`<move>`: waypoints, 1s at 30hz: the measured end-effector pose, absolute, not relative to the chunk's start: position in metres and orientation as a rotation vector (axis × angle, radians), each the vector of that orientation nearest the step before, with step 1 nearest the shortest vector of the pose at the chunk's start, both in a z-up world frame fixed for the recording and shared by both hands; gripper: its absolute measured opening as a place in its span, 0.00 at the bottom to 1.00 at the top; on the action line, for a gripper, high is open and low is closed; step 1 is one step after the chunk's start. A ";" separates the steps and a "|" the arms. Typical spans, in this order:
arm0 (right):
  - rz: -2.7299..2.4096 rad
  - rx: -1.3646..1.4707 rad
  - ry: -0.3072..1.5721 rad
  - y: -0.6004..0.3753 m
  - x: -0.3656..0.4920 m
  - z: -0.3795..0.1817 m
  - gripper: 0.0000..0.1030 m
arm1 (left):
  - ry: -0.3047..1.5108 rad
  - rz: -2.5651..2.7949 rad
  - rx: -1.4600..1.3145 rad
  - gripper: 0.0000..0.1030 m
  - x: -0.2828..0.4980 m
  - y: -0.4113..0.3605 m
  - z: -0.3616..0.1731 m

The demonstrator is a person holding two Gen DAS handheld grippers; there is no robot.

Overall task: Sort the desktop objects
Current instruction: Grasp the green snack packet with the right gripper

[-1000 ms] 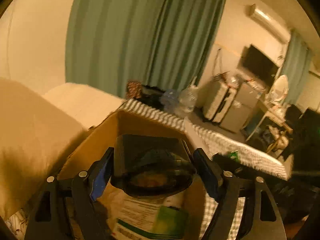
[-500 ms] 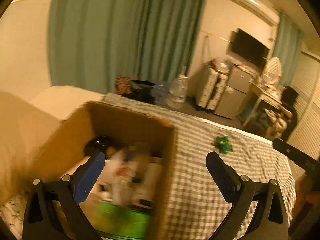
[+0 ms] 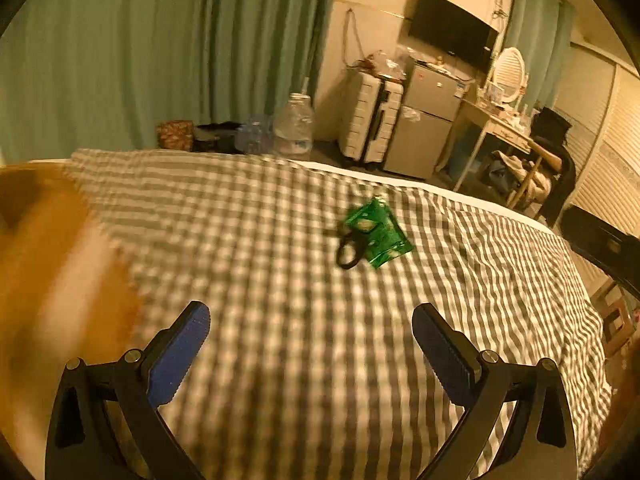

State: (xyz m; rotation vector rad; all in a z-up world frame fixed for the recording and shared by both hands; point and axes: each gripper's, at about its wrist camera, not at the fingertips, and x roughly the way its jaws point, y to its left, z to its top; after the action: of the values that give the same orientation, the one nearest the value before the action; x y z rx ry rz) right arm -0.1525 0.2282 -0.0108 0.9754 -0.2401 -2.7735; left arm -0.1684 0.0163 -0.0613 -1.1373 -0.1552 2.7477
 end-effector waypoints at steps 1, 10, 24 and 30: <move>-2.762 0.990 -0.246 0.233 -0.154 -0.018 0.73 | -0.154 2.746 -1.115 1.00 -0.177 0.021 -0.069; -2.728 1.159 -0.198 0.274 -0.174 -0.084 0.73 | -0.131 2.698 -1.070 0.91 -0.261 0.055 -0.125; -2.628 1.085 0.099 0.175 -0.260 -0.100 0.81 | -0.178 2.608 -1.179 0.03 -0.242 0.012 -0.133; -2.648 1.364 0.110 0.139 -0.311 -0.136 0.59 | -0.312 2.609 -1.234 0.03 -0.222 -0.022 -0.133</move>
State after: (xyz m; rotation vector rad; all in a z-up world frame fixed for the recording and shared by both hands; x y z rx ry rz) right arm -0.3108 0.1386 -0.1358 1.3638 0.1099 -2.6480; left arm -0.2221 -0.0218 -0.1332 -1.2342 -0.3123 2.6089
